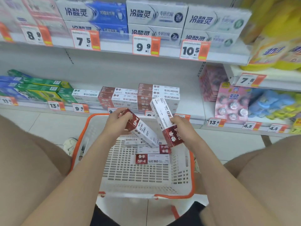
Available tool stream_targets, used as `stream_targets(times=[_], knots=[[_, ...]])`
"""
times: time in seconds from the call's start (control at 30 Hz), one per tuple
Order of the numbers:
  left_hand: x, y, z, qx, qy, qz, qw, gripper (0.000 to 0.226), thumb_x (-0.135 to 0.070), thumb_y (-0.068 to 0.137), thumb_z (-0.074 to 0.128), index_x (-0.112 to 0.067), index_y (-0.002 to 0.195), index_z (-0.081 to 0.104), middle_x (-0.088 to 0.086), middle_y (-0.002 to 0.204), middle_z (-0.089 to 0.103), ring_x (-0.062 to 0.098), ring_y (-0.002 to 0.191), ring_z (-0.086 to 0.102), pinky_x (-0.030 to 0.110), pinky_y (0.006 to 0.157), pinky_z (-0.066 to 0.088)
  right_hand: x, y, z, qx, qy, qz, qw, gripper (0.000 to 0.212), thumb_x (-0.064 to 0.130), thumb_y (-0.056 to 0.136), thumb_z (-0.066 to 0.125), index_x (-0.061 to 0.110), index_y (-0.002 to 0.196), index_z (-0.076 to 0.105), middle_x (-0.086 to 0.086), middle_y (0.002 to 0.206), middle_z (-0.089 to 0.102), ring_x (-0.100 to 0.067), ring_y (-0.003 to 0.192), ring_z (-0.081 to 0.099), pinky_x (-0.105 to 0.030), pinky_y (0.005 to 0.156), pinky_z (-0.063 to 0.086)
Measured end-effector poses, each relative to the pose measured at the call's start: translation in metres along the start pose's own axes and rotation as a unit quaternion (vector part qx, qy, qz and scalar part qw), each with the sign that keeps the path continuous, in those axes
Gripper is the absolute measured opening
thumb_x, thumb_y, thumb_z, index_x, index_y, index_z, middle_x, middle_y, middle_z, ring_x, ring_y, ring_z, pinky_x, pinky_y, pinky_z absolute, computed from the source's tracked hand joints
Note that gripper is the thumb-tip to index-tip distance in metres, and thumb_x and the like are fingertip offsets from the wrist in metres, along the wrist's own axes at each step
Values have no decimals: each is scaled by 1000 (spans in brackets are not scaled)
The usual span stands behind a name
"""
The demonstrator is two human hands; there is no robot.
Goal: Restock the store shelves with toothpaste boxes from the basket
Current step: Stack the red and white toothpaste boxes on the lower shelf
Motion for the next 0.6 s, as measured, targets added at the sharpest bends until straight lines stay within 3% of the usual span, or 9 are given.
stream_targets(times=[0.13, 0.23, 0.3, 0.4, 0.47, 0.53, 0.6], knots=[[0, -10, 7, 48, -18, -52, 997, 22, -20, 103, 54, -17, 123, 62, 13, 114, 65, 30, 95, 72, 52, 85, 64, 3, -12, 7, -16, -61, -43, 997, 26, 28, 102, 48, 15, 114, 67, -9, 107, 72, -23, 88, 68, -35, 73, 49], [8, -8, 8, 60, -38, -52, 996, 20, -22, 103, 57, -13, 120, 61, 16, 123, 60, 36, 103, 72, 48, 85, 64, -4, -12, 10, -23, -27, -33, 999, 23, 31, 96, 49, 14, 99, 64, -7, 98, 65, -21, 82, 60, -37, 75, 45], [14, -4, 5, 47, -49, -55, 996, 29, -28, 99, 66, -7, 119, 60, 19, 120, 62, 36, 93, 77, 45, 83, 65, -7, -11, 8, -23, 2, -14, 1000, 22, 35, 88, 50, 17, 94, 59, -6, 98, 61, -19, 79, 55, -36, 73, 45], [20, 0, -1, -27, -38, -51, 998, 47, -45, 93, 72, -5, 117, 66, 19, 113, 73, 34, 79, 79, 44, 73, 66, -9, -9, 5, -40, 77, 36, 996, 32, 37, 87, 54, 15, 109, 57, -8, 101, 63, -23, 75, 66, -35, 68, 55], [20, 0, -4, -75, 1, -43, 996, 52, -55, 93, 70, -4, 106, 71, 14, 91, 79, 29, 65, 77, 44, 68, 66, -9, -7, 4, -59, 87, 53, 993, 52, 55, 91, 61, 22, 131, 55, 0, 119, 68, -21, 89, 75, -37, 73, 62], [21, 1, -6, -90, 6, -63, 994, 53, -56, 97, 64, -4, 97, 71, 11, 74, 77, 22, 53, 70, 39, 59, 64, -12, -3, 6, -75, 95, 59, 991, 75, 75, 86, 64, 30, 144, 49, 3, 133, 67, -23, 105, 75, -48, 87, 63], [24, 3, -8, -80, -34, -109, 990, 49, -52, 101, 61, -3, 99, 68, 12, 70, 76, 22, 54, 68, 32, 50, 58, -10, -1, 10, -69, 156, 62, 983, 59, 64, 94, 64, 27, 138, 54, -2, 121, 75, -27, 98, 78, -51, 88, 63]])
Point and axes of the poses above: each hand's wrist, its own y-axis towards the middle knuckle, its own z-axis out of the palm, x = y × z, the point moved 2 cm from there along y, towards the middle knuckle
